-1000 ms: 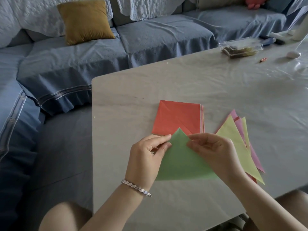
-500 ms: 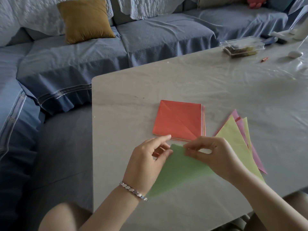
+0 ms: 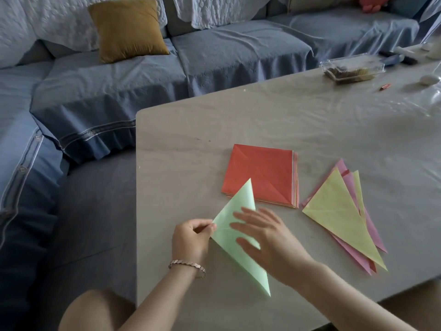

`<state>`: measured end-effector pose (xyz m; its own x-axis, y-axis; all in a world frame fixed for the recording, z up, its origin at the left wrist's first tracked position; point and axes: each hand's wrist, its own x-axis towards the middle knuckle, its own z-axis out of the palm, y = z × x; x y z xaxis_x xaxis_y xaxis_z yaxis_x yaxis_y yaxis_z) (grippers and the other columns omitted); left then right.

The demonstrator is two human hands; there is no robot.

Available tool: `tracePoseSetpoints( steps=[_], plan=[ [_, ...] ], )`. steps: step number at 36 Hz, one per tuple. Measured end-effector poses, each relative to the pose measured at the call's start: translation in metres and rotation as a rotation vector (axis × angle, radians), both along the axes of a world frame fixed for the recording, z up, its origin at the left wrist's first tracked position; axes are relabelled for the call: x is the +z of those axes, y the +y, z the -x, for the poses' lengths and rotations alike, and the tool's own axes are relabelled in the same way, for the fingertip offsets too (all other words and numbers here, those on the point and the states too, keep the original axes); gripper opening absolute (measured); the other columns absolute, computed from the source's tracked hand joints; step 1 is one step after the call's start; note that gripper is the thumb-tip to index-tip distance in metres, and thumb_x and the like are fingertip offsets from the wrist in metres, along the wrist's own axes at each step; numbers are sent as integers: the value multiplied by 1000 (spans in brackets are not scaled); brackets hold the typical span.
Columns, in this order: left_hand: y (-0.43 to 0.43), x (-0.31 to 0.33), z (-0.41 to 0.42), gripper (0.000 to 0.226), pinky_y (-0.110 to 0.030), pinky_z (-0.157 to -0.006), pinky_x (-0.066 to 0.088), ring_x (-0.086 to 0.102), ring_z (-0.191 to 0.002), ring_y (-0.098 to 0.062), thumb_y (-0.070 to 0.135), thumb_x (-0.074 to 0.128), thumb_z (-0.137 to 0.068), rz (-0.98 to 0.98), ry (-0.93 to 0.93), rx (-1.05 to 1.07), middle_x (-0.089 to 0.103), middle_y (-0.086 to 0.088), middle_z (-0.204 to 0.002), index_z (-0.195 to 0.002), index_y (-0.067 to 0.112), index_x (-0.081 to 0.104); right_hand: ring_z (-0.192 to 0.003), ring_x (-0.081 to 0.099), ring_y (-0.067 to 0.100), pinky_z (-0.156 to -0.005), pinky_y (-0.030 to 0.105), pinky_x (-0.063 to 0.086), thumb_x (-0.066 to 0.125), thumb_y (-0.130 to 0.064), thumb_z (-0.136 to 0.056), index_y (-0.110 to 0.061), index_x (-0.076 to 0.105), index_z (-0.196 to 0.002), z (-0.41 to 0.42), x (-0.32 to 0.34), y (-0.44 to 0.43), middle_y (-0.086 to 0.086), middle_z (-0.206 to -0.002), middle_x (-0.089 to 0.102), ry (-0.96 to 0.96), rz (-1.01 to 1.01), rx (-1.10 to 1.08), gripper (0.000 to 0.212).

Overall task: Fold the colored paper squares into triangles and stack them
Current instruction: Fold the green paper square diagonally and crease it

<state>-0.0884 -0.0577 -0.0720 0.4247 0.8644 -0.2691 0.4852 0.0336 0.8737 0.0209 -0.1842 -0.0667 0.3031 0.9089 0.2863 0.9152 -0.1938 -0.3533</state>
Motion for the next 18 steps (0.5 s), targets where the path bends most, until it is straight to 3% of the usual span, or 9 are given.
tracePoseSetpoints(
  steps=[3,6,8,11,18],
  plan=[
    [-1,-14,3,8,-19,-65,47,63,-73,-13,9,70,-78,-33,66,28,68,3,-74,-76,16,73,-109,59,9,-85,32,53,39,-39,-80,-30,70,-97,14,-29,-6,-13,-111,66,19,198,62,36],
    [-1,-20,2,9,-16,-62,42,62,-74,-11,9,68,-78,-100,109,18,71,1,-81,-85,10,74,-111,58,6,-88,30,51,37,-34,-79,-28,69,-103,19,-45,-15,-13,-117,63,30,309,27,40],
    [0,-20,1,9,-11,-60,41,61,-73,-11,8,68,-79,-121,121,6,70,0,-79,-85,10,74,-112,59,8,-102,35,35,34,-36,-85,-22,69,-109,18,-50,-19,-9,-120,63,11,340,-34,44],
    [3,-22,2,9,-9,-59,40,61,-72,-10,8,67,-79,-122,132,-14,66,4,-73,-85,10,74,-114,58,15,-107,38,15,8,-36,-100,-15,68,-112,14,-52,-22,-3,-122,63,-25,374,-137,64],
    [6,-25,4,7,-12,-61,43,62,-71,-7,9,68,-78,-113,135,-53,69,5,-75,-79,13,74,-127,34,25,-108,45,11,2,-32,-99,-11,67,-112,-7,-63,-3,-1,-124,62,-173,316,-286,70]
  ],
)
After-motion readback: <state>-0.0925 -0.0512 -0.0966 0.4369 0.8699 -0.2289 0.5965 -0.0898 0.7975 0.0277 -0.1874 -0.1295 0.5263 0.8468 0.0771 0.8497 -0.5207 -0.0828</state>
